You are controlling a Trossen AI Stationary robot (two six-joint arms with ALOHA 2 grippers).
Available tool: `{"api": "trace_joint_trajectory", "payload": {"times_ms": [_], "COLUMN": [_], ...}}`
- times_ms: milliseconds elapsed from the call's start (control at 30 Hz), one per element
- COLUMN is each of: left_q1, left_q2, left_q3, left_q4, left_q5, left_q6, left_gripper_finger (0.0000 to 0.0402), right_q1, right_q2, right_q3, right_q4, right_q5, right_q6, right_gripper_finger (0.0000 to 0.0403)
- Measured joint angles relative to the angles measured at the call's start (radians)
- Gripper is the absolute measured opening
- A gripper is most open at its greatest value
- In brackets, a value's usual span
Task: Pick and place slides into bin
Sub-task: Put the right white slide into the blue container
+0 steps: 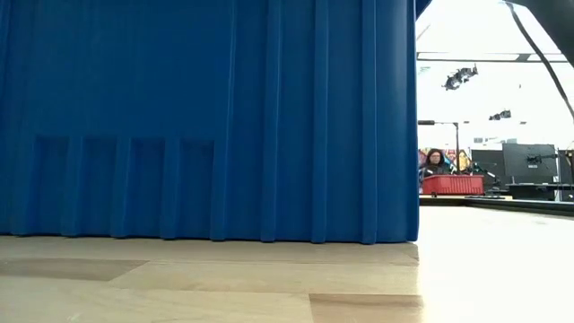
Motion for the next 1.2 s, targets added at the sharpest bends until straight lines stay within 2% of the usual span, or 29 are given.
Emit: {"api": "trace_joint_trajectory", "payload": {"times_ms": [167, 300, 467, 967, 1200], "left_q1": [0.000, 0.000, 0.000, 0.000, 0.000], "left_q2": [0.000, 0.000, 0.000, 0.000, 0.000], "left_q3": [0.000, 0.000, 0.000, 0.000, 0.000], "left_q4": [0.000, 0.000, 0.000, 0.001, 0.013], "left_q5": [0.000, 0.000, 0.000, 0.037, 0.046], "left_q6": [0.010, 0.046, 0.050, 0.049, 0.049], "left_gripper_finger": [0.0117, 0.0117, 0.0117, 0.0118, 0.0118], "right_q1": [-0.003, -0.007, -0.007, -0.009, -0.031], "right_q2": [0.020, 0.035, 0.064, 0.121, 0.121], "right_q3": [0.000, 0.000, 0.000, 0.000, 0.000], "right_q4": [0.005, 0.003, 0.012, -0.034, -0.092], "right_q5": [0.011, -0.037, -0.048, -0.219, -0.305], "right_q6": [0.062, 0.076, 0.100, 0.063, 0.018], "right_gripper_finger": [0.0000, 0.0000, 0.0000, 0.0003, 0.0040]}}
